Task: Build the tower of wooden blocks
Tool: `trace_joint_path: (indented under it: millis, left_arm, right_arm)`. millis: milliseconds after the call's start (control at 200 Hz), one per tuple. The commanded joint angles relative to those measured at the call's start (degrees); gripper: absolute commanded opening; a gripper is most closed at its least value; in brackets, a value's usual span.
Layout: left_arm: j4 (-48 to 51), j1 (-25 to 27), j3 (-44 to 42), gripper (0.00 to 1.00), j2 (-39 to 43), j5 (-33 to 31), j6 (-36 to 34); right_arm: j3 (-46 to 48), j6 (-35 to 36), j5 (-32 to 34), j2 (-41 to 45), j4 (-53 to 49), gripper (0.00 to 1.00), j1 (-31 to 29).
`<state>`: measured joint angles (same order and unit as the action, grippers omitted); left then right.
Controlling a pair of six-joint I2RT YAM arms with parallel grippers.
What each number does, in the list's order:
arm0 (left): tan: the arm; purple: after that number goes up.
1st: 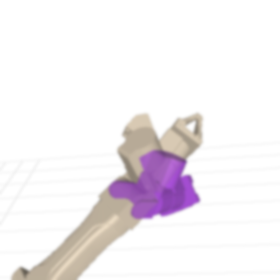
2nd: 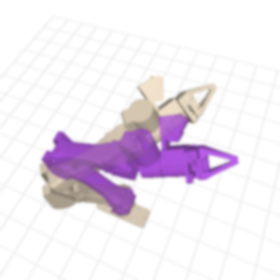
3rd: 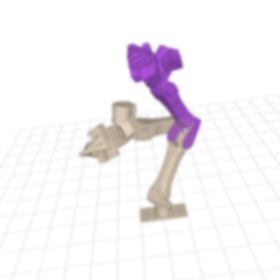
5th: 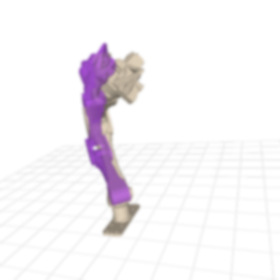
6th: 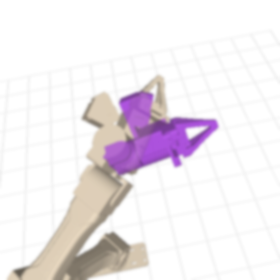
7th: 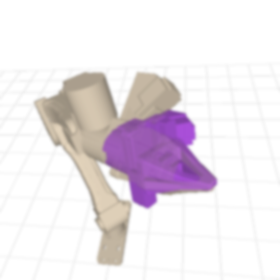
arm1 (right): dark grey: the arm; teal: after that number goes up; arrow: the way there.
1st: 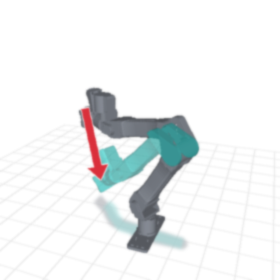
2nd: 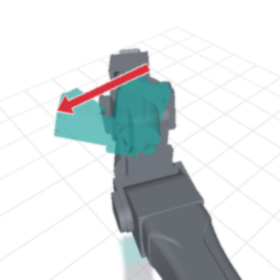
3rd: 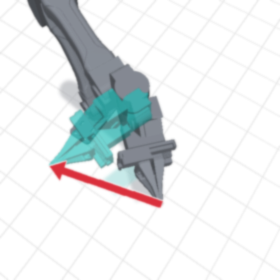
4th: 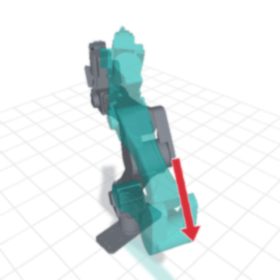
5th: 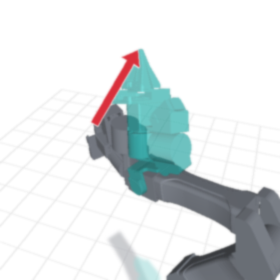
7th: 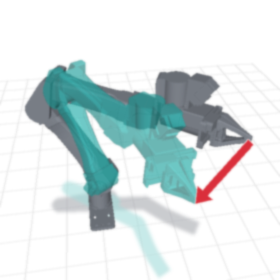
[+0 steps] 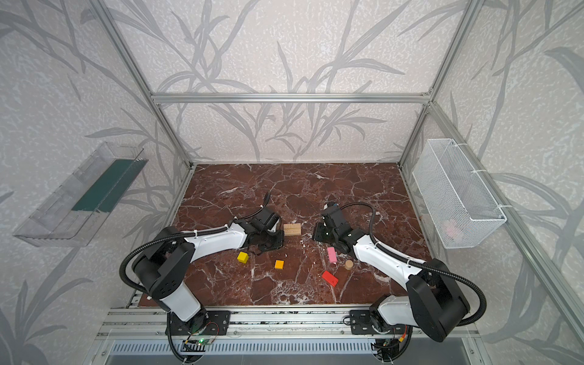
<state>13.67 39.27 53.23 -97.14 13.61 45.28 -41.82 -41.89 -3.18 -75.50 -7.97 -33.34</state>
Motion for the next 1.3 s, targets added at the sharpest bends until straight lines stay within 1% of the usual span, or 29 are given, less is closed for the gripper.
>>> trace_joint_path:
  millis: [0, 115, 390, 600, 860, 1295]
  left_arm:
    - [-3.6, -0.2, 0.4, 0.0, -0.8, -1.8, 2.8]
    - [-5.7, -0.2, 0.4, 0.0, -2.0, -1.8, 3.5]
    - [-5.7, -0.6, 1.7, 0.0, -5.4, -1.2, 4.7]
    - [-6.3, -0.6, 1.9, 0.0, -6.6, -2.0, 5.8]
    - [-5.1, -0.6, 2.0, 0.0, -6.3, -4.1, 5.7]
    - [-4.2, -0.8, 3.2, 0.0, -6.5, -5.4, 5.0]
  right_arm:
    - [0.7, 0.2, -0.1, 2.5, 0.5, 0.0, 0.9]
    - [1.4, 0.1, 0.0, 4.0, 0.1, 0.0, 1.8]
    - [2.6, 0.1, 0.3, 7.0, -0.6, 0.0, 3.2]
    - [3.0, 0.1, 0.3, 7.6, -0.6, 0.0, 3.5]
    - [3.0, 0.0, 0.2, 7.5, -0.5, 0.0, 3.6]
    - [3.4, -0.4, -0.3, 7.4, 0.1, 0.0, 3.6]
